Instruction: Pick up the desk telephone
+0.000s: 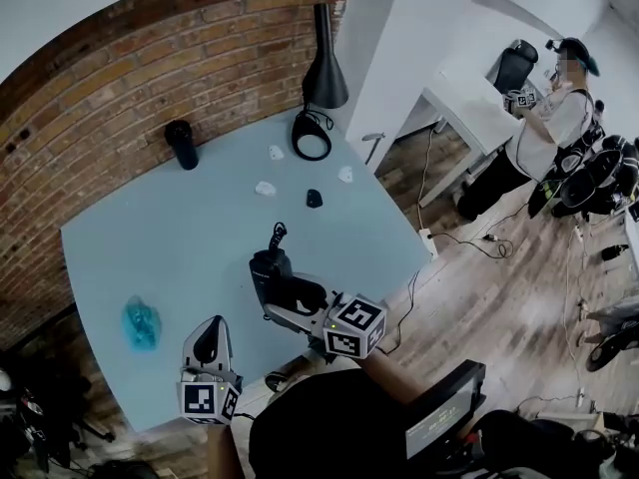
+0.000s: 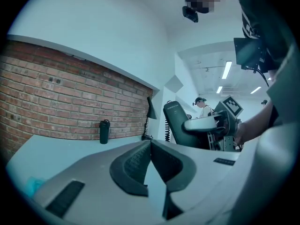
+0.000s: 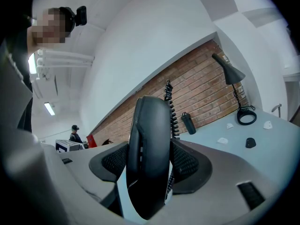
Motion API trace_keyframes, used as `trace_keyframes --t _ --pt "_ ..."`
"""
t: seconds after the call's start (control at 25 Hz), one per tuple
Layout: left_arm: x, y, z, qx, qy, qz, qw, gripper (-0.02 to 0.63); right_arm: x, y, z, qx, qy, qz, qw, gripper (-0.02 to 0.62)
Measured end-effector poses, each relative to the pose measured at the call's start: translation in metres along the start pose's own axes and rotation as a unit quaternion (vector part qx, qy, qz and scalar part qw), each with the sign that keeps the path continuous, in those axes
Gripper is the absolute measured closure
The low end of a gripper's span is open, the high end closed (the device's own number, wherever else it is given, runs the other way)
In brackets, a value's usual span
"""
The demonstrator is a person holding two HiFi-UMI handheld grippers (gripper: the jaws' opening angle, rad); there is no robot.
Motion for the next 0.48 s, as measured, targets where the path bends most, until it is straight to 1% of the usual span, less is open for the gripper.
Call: trace_keyframes --t 0.12,0.28,0.4,0.48 --pt "0.002 0.006 -0.003 -0.012 0.000 0.001 0.9999 0.580 0.002 0.007 0.000 -0.006 -0.002 0.004 1.000 0.313" --pt "0.001 0.010 -0.001 -0.019 0.003 0.014 0.9997 0.580 0.006 0.013 0.001 -0.009 0.001 0.003 1.000 0.314" --pt "0.000 0.009 0.001 -0.017 0.006 0.026 0.9995 0.580 0.009 0.017 0.003 -0.016 0.007 -0.010 1.000 0.314" --pt "-0.002 0.004 0.002 -0.007 0.004 0.038 0.9992 0.580 0.009 0.017 0.005 -0.020 0.011 -0.025 0.999 0.314"
Point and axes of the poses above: the fingertips, and each gripper's own axes: z forward along the fingers, x to its right, y out of its underside, the point moved 5 cm from there along -z, backward along the fingers, and after that the axes turned 11 degrees about -y, right-handed, at the moved point
